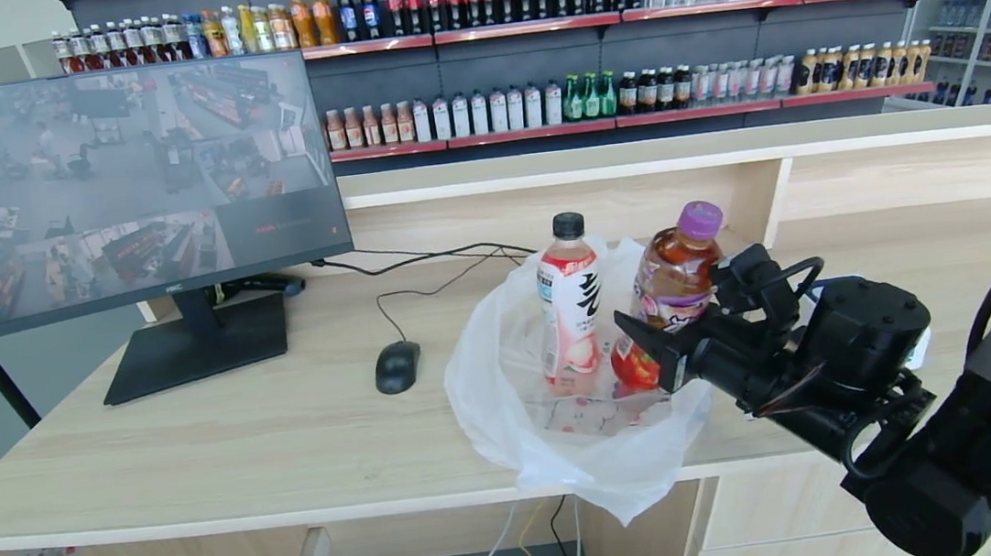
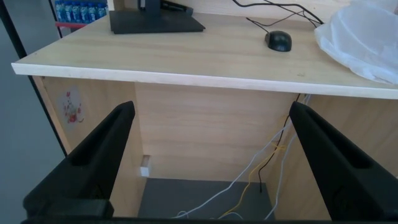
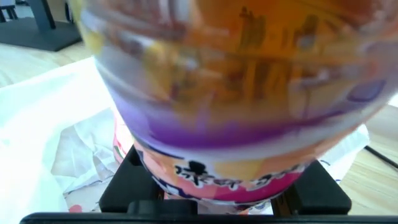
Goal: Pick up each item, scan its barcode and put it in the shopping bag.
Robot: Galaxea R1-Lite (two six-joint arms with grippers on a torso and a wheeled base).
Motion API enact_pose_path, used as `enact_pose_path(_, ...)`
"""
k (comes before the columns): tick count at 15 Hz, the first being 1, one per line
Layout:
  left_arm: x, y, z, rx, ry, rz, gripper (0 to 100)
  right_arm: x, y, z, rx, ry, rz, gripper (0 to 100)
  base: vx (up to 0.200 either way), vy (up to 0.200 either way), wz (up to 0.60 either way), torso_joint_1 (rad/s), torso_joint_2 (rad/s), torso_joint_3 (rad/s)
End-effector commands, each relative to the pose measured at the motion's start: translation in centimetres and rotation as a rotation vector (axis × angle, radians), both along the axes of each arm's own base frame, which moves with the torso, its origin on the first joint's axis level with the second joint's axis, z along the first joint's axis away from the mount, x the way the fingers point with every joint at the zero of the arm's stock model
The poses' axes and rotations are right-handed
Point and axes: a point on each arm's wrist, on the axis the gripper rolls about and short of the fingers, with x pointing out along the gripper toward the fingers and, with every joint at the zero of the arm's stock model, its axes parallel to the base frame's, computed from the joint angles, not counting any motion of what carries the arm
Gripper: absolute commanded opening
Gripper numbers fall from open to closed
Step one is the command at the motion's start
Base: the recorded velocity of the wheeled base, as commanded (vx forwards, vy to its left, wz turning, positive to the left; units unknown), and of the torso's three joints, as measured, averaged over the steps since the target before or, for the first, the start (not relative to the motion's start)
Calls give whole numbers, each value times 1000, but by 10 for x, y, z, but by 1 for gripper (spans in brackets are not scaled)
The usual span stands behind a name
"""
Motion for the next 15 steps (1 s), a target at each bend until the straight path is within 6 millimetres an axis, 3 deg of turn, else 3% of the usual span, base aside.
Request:
enact_pose_path(1,0,0,0,0,1,0,100,2,1,-11,-16,32,-2,0,0,0,0,0,0,0)
enact_pose_path(15,0,0,0,-3,-1,0,100,19,4,-36,-36,77,-14,0,0,0,0,0,0,0)
